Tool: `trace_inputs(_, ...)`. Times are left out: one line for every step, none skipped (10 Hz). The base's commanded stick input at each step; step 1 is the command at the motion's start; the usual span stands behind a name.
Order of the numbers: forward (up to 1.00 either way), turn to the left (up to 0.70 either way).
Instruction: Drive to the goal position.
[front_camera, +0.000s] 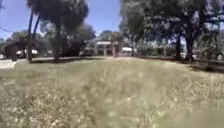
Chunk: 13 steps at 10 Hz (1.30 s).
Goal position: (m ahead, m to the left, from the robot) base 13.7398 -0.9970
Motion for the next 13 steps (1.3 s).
trace_inputs(0.70, 0.00)
trace_inputs(0.70, 0.00)
trace_inputs(0.70, -0.28)
trace_inputs(0.70, -0.35)
trace_inputs(0.70, -0.19)
trace_inputs(0.70, 0.00)
trace_inputs(0.70, 0.00)
trace_inputs(0.70, 0.00)
trace_inputs(0.70, 0.00)
trace_inputs(0.70, 0.00)
trace_inputs(0.70, -0.06)
trace_inputs(0.70, -0.33)
trace_inputs(0.70, -0.19)
